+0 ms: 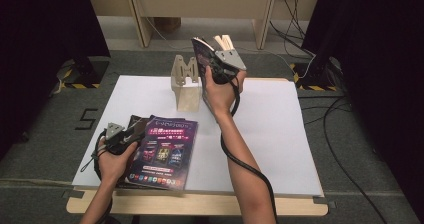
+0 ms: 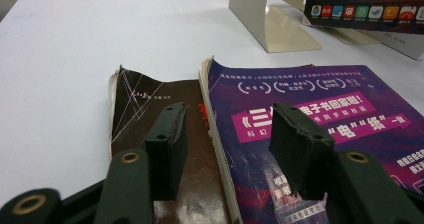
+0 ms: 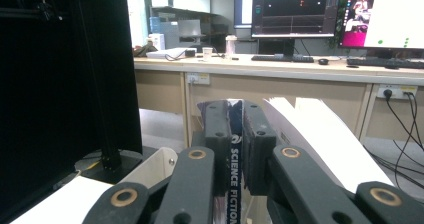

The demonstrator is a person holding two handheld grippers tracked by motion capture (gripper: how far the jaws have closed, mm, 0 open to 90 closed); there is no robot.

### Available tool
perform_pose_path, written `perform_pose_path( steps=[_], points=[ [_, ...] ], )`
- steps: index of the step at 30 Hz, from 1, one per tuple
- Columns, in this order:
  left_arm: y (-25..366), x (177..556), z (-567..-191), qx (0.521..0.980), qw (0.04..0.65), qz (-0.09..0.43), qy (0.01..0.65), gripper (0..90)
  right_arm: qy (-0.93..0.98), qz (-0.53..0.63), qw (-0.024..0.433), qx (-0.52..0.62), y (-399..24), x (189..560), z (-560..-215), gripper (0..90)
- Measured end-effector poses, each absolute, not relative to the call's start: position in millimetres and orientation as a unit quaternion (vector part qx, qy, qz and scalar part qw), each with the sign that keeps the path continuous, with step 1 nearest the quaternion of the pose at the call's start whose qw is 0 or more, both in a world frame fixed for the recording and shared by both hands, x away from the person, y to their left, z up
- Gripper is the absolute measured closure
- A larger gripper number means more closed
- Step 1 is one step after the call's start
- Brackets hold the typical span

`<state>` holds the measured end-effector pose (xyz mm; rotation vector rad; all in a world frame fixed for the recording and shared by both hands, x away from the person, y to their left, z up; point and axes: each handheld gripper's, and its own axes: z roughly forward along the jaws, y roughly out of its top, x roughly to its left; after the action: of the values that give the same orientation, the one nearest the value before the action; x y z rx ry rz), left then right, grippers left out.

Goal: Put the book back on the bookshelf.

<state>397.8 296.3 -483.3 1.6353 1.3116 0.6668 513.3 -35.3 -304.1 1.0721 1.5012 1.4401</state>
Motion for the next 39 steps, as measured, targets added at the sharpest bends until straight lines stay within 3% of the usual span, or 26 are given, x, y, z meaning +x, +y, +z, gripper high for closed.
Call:
perform_pose_path(
  steps=[22,39],
  points=[
    [293,398,-484,0.666,0.452,0.268,0.530,48.2,0.593,0.568,0.381,0.425,-68,470,-324,84.4],
    [292,398,-485,0.666,0.451,0.266,0.531,48.2,0.612,0.554,0.357,0.437,-82,464,-330,80.6]
  ],
)
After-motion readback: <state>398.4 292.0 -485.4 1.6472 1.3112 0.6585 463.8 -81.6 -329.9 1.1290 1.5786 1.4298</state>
